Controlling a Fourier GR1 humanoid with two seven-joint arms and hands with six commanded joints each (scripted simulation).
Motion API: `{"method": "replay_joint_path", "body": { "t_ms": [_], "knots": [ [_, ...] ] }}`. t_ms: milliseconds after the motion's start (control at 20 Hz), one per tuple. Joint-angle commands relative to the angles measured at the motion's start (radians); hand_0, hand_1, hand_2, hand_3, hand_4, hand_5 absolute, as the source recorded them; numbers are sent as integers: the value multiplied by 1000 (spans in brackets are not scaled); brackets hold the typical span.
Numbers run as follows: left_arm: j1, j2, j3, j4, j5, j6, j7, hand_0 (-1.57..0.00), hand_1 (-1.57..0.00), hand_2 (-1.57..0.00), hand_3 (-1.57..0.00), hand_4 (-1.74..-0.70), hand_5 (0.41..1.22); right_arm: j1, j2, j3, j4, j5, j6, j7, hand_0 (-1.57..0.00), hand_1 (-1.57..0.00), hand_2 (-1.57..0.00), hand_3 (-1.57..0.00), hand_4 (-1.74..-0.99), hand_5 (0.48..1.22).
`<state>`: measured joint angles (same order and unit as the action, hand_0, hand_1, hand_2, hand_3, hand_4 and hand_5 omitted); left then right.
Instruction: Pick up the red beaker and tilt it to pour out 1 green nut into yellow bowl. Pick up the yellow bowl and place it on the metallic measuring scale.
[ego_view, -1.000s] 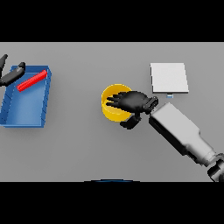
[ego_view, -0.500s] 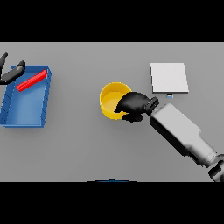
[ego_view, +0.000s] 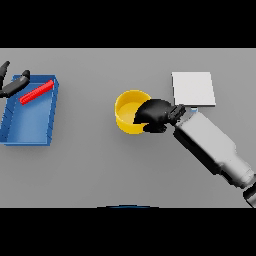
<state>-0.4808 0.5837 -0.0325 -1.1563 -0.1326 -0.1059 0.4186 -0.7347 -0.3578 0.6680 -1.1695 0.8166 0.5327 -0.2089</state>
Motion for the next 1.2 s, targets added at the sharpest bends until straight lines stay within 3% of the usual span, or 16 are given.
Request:
{"method": "replay_joint_path", "body": {
  "t_ms": [0,300,500,650,750,1150],
  "knots": [
    [3,6,3,-9,5,-4,-5,1,1,1,1,-774,706,-7,-6,-9,-12,-6,14,18,-1540,-1538,-1447,-1165,-1730,1214],
    [1,2,14,-8,26,-13,-5,1,1,1,1,-788,702,21,-91,-58,-150,-25,73,93,-1563,-1562,-1447,-1199,-1738,1219],
    [-6,6,19,-3,35,-22,-11,1,1,1,1,-800,704,52,-138,-91,-207,-39,75,101,-1520,-1567,-1520,-1179,-1740,1219],
    [3,-4,26,-16,49,-16,8,1,1,1,1,-820,717,17,-162,-127,-170,-30,43,126,-1545,-1569,-1487,-1183,-1740,1220],
    [11,-2,26,-34,49,-11,20,1,1,1,1,-831,728,1,-184,-155,-126,-36,4,92,-1554,-1570,-1517,-1166,-1741,1220],
    [23,1,25,-95,64,-10,93,1,1,1,1,-852,760,-52,-218,-214,95,-12,-133,71,-1568,-1571,-1553,-1154,-1741,1221]
  ]
}}
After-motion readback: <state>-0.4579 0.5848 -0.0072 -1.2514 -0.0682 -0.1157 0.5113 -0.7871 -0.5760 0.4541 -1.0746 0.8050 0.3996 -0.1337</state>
